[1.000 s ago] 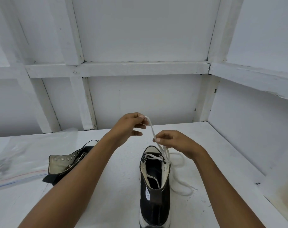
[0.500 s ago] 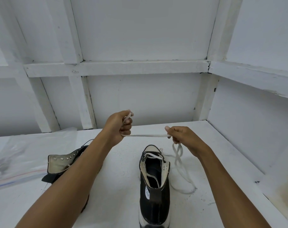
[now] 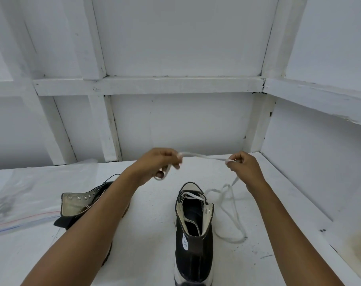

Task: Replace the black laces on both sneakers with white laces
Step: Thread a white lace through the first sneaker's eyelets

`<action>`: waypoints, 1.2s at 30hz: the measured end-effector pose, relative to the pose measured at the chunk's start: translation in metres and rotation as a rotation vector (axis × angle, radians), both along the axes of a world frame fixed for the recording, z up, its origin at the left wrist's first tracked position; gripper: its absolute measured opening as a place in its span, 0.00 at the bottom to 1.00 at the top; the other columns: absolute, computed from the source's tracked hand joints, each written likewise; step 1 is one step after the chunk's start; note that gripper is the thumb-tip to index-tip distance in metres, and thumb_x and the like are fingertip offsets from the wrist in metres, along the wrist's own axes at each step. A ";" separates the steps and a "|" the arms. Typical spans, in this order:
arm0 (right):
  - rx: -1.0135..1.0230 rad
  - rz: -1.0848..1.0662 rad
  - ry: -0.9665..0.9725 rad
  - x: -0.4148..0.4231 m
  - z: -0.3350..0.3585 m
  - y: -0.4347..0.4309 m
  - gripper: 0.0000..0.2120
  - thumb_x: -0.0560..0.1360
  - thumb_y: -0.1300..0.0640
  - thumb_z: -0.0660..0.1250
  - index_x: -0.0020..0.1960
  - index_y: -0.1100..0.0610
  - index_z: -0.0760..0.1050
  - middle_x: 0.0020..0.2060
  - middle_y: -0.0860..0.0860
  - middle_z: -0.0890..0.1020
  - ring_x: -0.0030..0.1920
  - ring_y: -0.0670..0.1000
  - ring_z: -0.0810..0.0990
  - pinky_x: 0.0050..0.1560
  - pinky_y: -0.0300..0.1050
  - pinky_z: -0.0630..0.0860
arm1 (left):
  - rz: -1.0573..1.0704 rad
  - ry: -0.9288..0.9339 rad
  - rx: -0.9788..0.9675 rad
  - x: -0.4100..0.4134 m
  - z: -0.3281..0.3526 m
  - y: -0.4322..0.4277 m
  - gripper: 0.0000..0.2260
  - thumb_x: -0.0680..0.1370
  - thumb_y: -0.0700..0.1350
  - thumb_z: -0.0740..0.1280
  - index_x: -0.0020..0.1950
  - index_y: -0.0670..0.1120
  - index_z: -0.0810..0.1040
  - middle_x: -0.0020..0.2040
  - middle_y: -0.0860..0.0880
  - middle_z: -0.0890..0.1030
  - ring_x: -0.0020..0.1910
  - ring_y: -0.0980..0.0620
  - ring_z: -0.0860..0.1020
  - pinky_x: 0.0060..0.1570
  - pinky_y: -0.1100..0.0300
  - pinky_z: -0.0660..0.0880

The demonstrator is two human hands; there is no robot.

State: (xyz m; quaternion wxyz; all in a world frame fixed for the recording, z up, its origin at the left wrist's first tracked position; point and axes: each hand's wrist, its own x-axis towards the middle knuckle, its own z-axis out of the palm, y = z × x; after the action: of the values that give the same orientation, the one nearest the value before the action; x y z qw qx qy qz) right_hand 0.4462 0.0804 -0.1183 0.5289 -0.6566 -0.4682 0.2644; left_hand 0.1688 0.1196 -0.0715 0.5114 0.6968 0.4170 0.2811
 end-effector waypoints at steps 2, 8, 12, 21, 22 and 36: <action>-0.019 -0.008 0.024 0.002 -0.002 -0.001 0.04 0.73 0.62 0.72 0.42 0.56 0.77 0.35 0.51 0.79 0.38 0.51 0.76 0.40 0.45 0.71 | 0.099 -0.257 -0.064 -0.002 0.004 0.005 0.09 0.82 0.45 0.64 0.45 0.45 0.80 0.47 0.47 0.84 0.40 0.51 0.74 0.40 0.57 0.71; -0.105 0.149 -0.015 -0.004 -0.002 -0.008 0.11 0.70 0.69 0.72 0.47 0.57 0.77 0.42 0.51 0.80 0.44 0.49 0.77 0.43 0.40 0.73 | 0.173 -0.434 -0.162 -0.005 0.009 0.010 0.09 0.83 0.44 0.61 0.48 0.43 0.78 0.51 0.43 0.84 0.47 0.46 0.81 0.49 0.51 0.76; -0.118 0.434 -0.156 -0.023 0.013 -0.017 0.19 0.71 0.69 0.69 0.58 0.52 0.76 0.57 0.45 0.80 0.60 0.42 0.74 0.52 0.38 0.73 | 0.087 -0.117 -0.098 0.003 0.004 0.002 0.10 0.81 0.44 0.65 0.48 0.39 0.81 0.44 0.44 0.84 0.37 0.49 0.75 0.40 0.55 0.73; -0.097 0.552 -0.265 -0.057 0.018 -0.012 0.05 0.76 0.55 0.70 0.46 0.57 0.79 0.40 0.53 0.84 0.40 0.47 0.80 0.47 0.45 0.75 | -0.022 0.215 0.029 0.018 0.006 -0.009 0.11 0.79 0.40 0.64 0.50 0.41 0.86 0.46 0.47 0.87 0.44 0.52 0.83 0.50 0.54 0.79; -0.110 0.515 -0.278 -0.055 0.016 -0.011 0.06 0.75 0.54 0.71 0.43 0.56 0.79 0.40 0.54 0.84 0.40 0.51 0.80 0.46 0.49 0.76 | 0.017 0.220 0.028 0.017 0.006 -0.009 0.10 0.78 0.38 0.63 0.50 0.41 0.85 0.46 0.47 0.87 0.45 0.52 0.83 0.51 0.55 0.79; -0.149 0.456 -0.266 -0.066 0.021 -0.017 0.05 0.76 0.58 0.68 0.52 0.54 0.79 0.50 0.47 0.83 0.53 0.47 0.79 0.52 0.40 0.74 | 0.113 0.112 0.193 0.022 -0.015 -0.009 0.06 0.78 0.42 0.71 0.47 0.40 0.82 0.38 0.47 0.86 0.36 0.52 0.84 0.42 0.55 0.80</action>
State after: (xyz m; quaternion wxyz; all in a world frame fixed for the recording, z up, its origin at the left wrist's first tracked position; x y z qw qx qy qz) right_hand 0.3798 0.0635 -0.0974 0.3399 -0.6004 -0.6485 0.3217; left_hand 0.1910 0.1109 -0.0865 0.4013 0.7327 0.4545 0.3090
